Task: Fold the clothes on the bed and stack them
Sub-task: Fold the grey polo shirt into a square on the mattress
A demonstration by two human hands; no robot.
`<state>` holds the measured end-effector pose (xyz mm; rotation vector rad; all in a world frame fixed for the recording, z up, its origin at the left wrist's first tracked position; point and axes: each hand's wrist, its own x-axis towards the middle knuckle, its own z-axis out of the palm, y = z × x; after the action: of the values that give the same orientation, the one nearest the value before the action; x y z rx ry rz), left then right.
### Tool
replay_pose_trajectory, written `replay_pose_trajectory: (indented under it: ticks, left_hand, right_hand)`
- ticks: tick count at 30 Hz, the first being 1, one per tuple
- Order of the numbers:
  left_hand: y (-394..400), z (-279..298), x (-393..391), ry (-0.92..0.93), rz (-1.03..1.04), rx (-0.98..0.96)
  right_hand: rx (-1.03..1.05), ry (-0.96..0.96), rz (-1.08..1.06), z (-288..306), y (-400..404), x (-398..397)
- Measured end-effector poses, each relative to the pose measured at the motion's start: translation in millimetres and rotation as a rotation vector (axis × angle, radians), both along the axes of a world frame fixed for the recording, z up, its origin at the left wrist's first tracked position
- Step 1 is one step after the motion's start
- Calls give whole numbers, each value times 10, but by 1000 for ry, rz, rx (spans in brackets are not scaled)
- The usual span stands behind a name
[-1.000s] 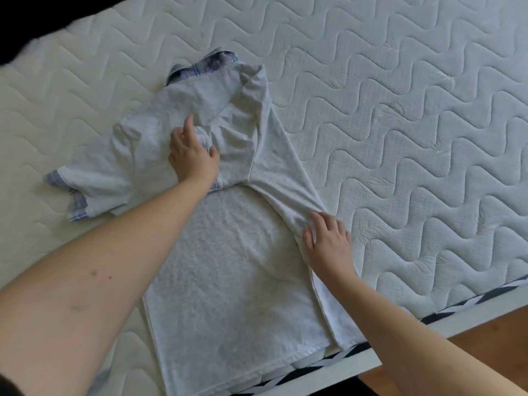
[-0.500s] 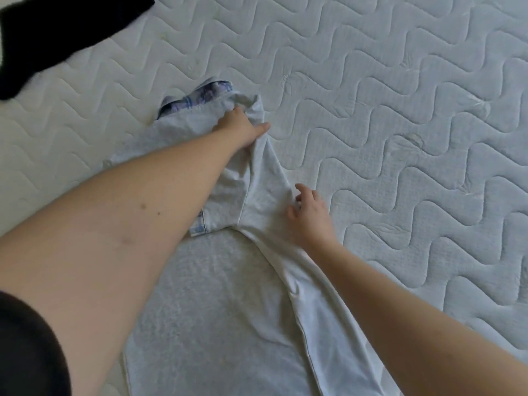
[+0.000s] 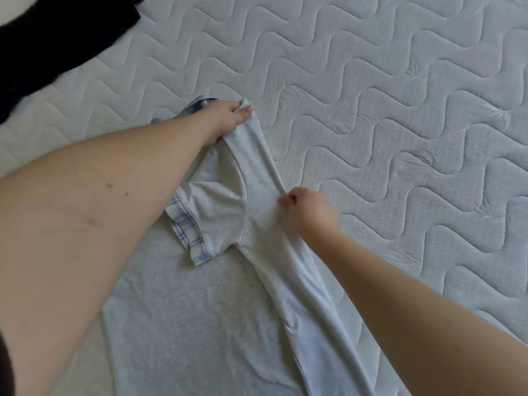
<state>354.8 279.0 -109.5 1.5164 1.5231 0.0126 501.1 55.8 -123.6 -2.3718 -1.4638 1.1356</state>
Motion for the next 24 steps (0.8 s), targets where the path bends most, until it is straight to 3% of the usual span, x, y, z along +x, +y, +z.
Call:
replay_pose_trajectory:
  ticks: [4, 9, 12, 16, 21, 24]
  left_hand:
    - [-51, -150, 89, -34, 54, 156]
    - [9, -96, 86, -84, -63, 40]
    - [81, -70, 89, -34, -48, 204]
    - [57, -78, 168, 26, -25, 326]
    - [-179, -11, 151, 102, -29, 502]
    - [-576, 60, 8, 164, -140, 694]
  right_hand:
    - [-27, -38, -46, -20, -17, 155]
    - [13, 11, -43, 0, -10, 104]
    - [61, 65, -7, -5, 65, -23]
    - [144, -26, 18, -30, 55, -42]
    - [321, 2, -109, -30, -288, 68]
    - [402, -112, 48, 2, -639, 53]
